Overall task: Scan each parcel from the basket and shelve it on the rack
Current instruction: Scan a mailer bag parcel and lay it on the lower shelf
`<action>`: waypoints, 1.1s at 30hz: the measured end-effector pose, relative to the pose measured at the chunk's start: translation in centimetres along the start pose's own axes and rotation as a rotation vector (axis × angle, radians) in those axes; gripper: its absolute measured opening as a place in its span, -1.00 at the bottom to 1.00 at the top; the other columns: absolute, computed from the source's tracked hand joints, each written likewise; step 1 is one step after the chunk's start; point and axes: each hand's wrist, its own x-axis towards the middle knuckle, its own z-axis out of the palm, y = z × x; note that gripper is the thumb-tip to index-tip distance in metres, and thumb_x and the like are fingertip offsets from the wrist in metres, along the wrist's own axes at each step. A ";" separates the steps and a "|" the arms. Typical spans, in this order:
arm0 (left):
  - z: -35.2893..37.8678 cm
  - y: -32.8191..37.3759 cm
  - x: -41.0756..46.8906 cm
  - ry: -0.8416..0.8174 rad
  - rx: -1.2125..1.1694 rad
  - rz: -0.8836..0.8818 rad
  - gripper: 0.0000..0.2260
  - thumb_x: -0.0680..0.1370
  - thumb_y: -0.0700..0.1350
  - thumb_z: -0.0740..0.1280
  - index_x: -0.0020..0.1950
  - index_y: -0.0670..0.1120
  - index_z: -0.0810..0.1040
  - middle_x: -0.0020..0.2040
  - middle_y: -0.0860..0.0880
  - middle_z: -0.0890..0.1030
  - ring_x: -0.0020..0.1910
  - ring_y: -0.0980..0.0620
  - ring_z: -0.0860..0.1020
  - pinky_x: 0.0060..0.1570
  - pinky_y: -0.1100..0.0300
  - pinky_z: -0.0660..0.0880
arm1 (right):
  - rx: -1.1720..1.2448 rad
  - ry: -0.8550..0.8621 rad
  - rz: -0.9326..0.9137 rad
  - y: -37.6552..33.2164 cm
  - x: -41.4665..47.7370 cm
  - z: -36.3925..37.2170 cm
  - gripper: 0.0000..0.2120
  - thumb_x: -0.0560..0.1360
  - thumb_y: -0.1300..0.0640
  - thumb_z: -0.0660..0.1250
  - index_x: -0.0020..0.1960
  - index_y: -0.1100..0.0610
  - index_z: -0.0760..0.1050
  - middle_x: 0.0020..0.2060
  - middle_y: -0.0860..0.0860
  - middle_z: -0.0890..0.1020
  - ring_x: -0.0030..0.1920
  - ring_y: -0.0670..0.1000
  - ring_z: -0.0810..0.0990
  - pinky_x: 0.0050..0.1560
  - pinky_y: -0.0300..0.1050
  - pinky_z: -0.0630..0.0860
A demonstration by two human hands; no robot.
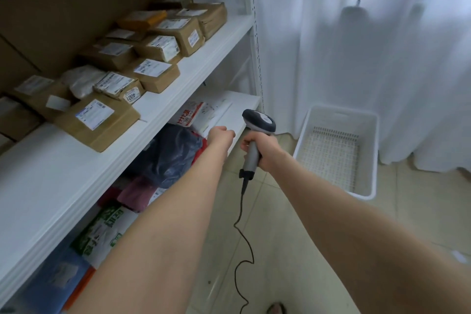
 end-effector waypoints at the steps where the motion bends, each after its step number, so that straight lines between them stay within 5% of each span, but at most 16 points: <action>1: 0.6 0.6 0.7 -0.003 -0.001 0.002 -0.60 0.56 -0.23 0.28 0.41 -0.10 0.41 0.33 -0.13 0.47 0.25 -0.17 0.46 0.27 -0.04 0.43 | -0.007 0.006 -0.003 -0.5 0.7 -0.1 -0.86 0.46 0.38 0.30 -0.21 0.18 0.46 -0.31 0.09 0.58 -0.28 0.03 0.62 0.06 0.02 0.52; 16: 10.8 9.1 18.9 -0.028 0.041 -0.045 -0.60 0.57 -0.24 0.28 0.41 -0.09 0.40 0.35 -0.11 0.45 0.27 -0.16 0.46 0.27 -0.01 0.44 | -0.039 0.105 0.053 -8.8 20.1 -1.0 -0.89 0.44 0.36 0.34 -0.17 0.19 0.47 -0.31 0.10 0.54 -0.33 0.02 0.52 -0.24 -0.11 0.45; 28: 15.0 12.5 30.7 -0.016 0.032 -0.136 -0.58 0.54 -0.26 0.30 0.41 -0.11 0.41 0.35 -0.12 0.46 0.28 -0.12 0.45 0.31 0.01 0.41 | -0.111 0.134 0.150 -12.9 32.6 -0.7 -0.89 0.43 0.32 0.37 -0.21 0.19 0.47 -0.35 0.07 0.53 -0.33 0.00 0.49 -0.19 -0.11 0.43; 33: 16.1 13.2 35.5 -0.046 -0.014 -0.206 -0.62 0.57 -0.20 0.30 0.39 -0.12 0.42 0.23 -0.11 0.50 0.09 -0.05 0.48 0.17 0.04 0.50 | -0.080 0.125 0.169 -14.8 39.1 -0.9 -0.91 0.48 0.28 0.39 -0.16 0.18 0.50 -0.28 0.06 0.54 -0.28 -0.01 0.52 -0.21 -0.14 0.47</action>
